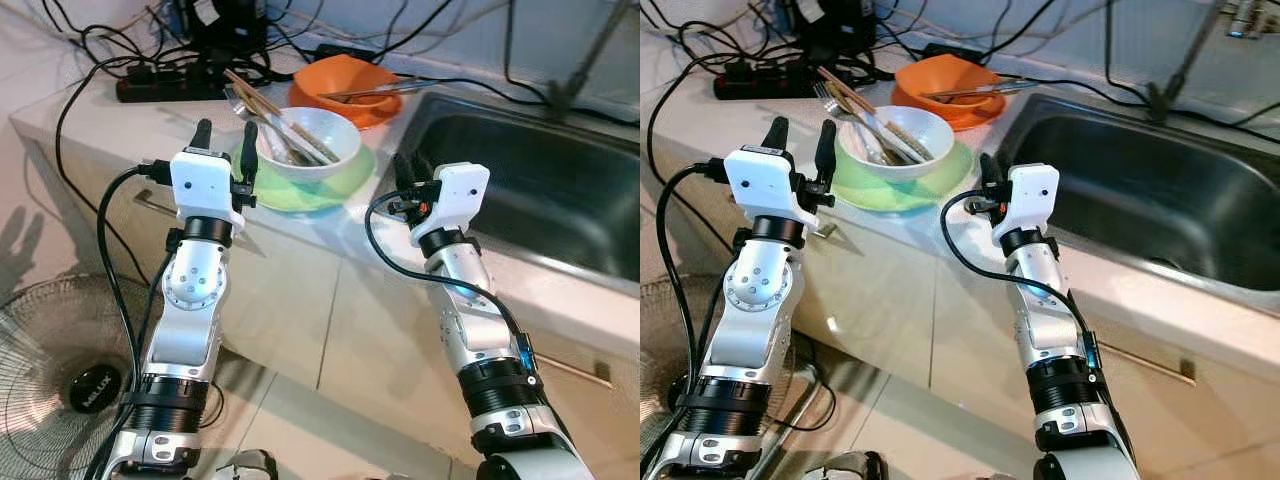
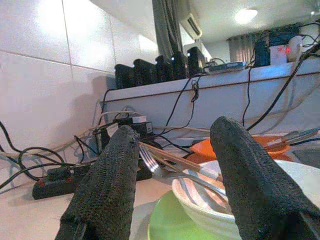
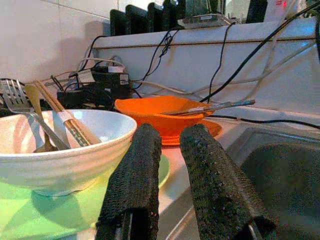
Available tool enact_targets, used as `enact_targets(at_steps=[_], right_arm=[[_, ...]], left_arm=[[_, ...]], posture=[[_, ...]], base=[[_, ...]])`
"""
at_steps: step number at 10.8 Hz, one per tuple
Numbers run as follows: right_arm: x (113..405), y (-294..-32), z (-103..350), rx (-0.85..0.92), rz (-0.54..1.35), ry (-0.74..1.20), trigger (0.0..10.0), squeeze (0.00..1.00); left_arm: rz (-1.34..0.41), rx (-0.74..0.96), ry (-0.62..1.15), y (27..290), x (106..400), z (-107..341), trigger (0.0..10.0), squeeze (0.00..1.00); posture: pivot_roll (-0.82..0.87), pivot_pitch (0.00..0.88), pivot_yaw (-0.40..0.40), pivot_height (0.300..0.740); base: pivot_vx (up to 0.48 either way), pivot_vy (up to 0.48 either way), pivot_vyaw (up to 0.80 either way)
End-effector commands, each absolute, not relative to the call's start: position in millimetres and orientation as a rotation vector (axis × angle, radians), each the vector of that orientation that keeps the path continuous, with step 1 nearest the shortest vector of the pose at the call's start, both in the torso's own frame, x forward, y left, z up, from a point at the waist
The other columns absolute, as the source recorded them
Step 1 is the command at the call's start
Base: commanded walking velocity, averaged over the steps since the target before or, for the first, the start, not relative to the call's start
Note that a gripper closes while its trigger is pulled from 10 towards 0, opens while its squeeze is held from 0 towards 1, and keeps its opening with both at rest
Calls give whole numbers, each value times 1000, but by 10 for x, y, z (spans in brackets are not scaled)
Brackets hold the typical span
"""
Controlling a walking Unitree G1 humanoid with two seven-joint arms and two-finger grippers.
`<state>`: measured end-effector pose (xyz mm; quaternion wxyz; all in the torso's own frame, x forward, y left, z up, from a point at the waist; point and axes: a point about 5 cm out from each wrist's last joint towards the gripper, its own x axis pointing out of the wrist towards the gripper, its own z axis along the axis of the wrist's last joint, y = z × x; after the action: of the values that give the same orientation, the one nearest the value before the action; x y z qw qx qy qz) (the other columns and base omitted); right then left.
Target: Kitchen organization
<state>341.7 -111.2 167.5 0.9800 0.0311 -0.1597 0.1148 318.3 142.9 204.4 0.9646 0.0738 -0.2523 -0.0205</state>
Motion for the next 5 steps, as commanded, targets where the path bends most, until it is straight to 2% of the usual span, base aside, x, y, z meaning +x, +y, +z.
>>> enact_targets(at_steps=[1, 5], right_arm=[[3430, -1135, 1675, 83, 222, -315, 10000, 0], [3413, -1107, 1676, 68, 233, -325, 10000, 0]], left_arm=[[-55, 154, -514, 1397, 3186, 2073, 10000, 0], [-56, 154, -515, 1401, 3181, 2074, 10000, 0]], posture=[[97, 95, -35, 740], [98, 96, -34, 740]], base=[[266, 0, -669], [271, 0, 0]])
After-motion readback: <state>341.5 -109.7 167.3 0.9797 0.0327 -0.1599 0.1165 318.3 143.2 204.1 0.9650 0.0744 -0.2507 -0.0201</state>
